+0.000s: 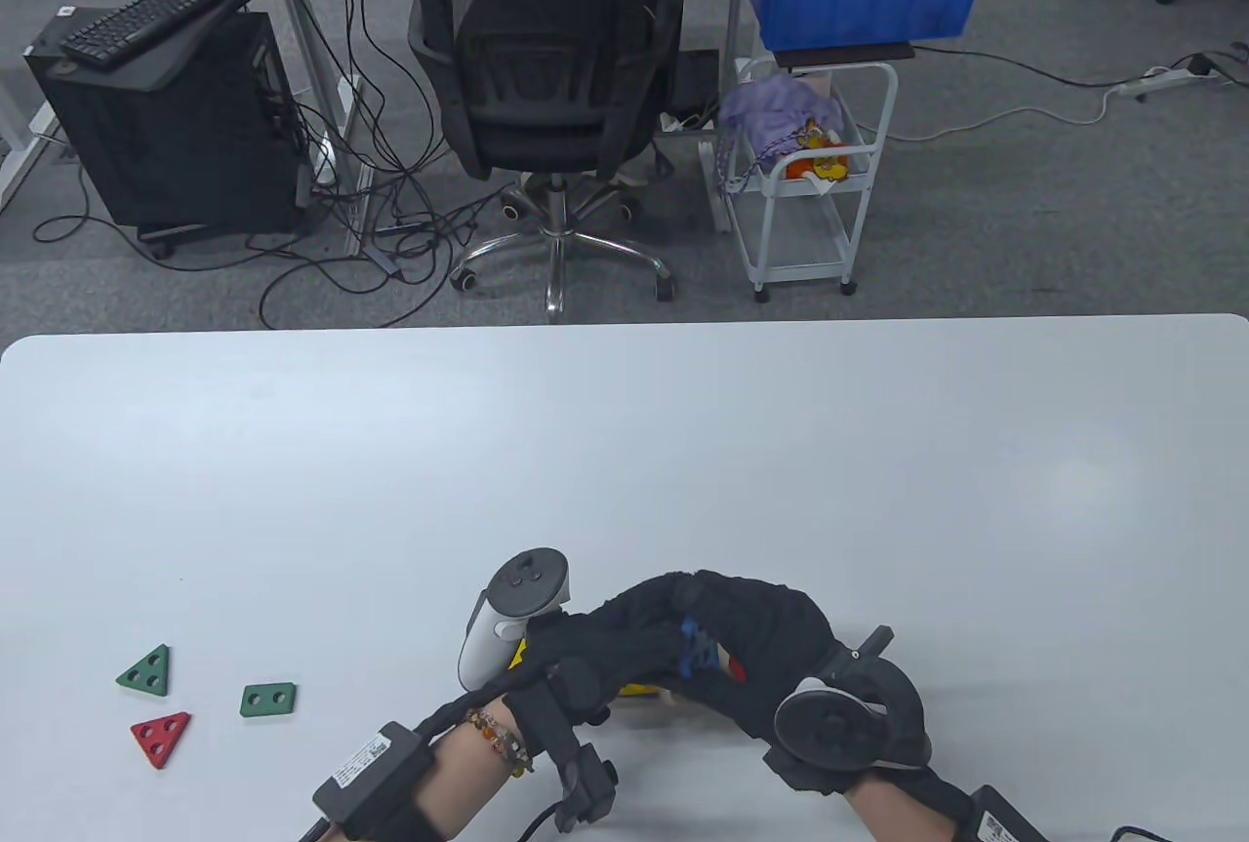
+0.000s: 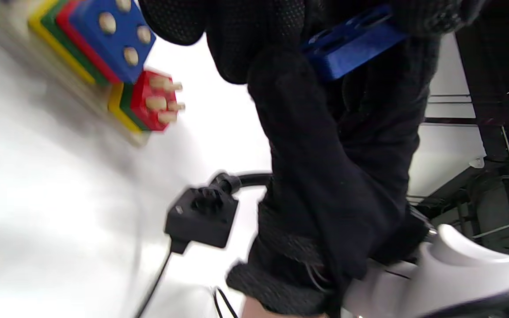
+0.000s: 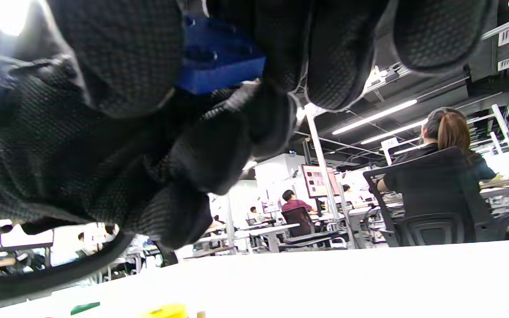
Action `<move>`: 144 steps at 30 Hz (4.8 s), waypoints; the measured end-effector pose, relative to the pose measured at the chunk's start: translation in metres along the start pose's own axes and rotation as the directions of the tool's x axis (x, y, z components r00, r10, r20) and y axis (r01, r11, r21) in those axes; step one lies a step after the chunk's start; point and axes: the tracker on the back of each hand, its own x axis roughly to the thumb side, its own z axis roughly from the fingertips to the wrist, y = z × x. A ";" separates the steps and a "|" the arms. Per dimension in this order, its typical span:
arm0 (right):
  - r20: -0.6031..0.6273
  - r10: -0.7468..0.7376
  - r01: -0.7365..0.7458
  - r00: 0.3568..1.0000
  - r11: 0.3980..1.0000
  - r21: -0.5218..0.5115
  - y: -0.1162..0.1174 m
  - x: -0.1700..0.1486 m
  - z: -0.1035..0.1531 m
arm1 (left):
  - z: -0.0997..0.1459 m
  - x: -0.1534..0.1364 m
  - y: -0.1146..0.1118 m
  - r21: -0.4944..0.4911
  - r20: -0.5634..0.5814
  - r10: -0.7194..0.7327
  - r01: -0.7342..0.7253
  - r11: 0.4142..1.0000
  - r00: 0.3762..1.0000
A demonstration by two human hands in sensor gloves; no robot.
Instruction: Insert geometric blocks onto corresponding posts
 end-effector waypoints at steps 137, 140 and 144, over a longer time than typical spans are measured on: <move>-0.455 0.236 0.065 0.859 0.829 0.555 0.002 -0.111 0.018 | 0.197 -0.062 0.231 0.219 -0.937 -0.172 0.894 0.392 0.305; -0.459 0.232 0.069 0.857 0.833 0.549 0.001 -0.112 0.018 | 0.224 -0.078 0.253 0.170 -0.980 -0.032 0.907 0.386 0.197; -0.457 0.234 0.069 0.858 0.829 0.555 0.002 -0.112 0.018 | 0.241 -0.095 0.266 0.060 -0.995 0.096 0.905 0.420 0.021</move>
